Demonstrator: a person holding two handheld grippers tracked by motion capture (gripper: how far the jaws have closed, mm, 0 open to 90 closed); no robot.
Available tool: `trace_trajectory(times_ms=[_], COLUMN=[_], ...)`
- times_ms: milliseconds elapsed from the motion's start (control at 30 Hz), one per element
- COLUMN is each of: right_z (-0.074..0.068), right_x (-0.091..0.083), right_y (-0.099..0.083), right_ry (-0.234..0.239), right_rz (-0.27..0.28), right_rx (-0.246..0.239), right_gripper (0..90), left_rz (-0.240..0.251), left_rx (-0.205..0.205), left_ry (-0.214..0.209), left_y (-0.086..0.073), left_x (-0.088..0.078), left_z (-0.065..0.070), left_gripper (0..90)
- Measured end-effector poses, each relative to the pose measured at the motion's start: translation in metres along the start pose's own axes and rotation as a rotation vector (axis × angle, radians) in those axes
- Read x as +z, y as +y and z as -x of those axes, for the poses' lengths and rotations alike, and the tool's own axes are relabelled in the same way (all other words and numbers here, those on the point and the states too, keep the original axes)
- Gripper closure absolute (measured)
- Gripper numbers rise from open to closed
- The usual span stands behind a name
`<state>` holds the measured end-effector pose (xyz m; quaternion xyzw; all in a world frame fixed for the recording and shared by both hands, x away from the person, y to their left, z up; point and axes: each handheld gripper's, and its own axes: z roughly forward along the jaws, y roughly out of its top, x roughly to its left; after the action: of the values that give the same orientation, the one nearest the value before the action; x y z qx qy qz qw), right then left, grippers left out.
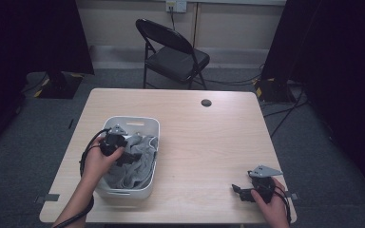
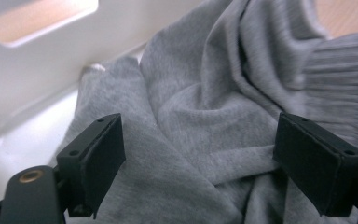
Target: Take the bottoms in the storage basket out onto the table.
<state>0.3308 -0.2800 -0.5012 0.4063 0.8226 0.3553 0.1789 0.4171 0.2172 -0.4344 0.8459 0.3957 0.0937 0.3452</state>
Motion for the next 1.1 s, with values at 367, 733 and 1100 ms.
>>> trace_trajectory(times_ms=[367, 733, 1100], right_z=[0.000, 0.000, 0.000], right_x=[0.000, 0.000, 0.000], right_y=[0.000, 0.000, 0.000], right_ry=[-0.001, -0.001, -0.001], right_rz=[0.000, 0.000, 0.000], right_rx=[0.000, 0.000, 0.000], right_gripper=[11.8, 11.8, 11.8], left_rz=[-0.019, -0.021, -0.029], left_rx=[0.005, 0.020, 0.067], left_ry=[0.009, 0.043, 0.119], left_y=[-0.012, -0.023, -0.024], left_x=[0.018, 0.032, 0.034], left_z=[0.000, 0.002, 0.004], left_gripper=[15.6, 17.0, 51.5])
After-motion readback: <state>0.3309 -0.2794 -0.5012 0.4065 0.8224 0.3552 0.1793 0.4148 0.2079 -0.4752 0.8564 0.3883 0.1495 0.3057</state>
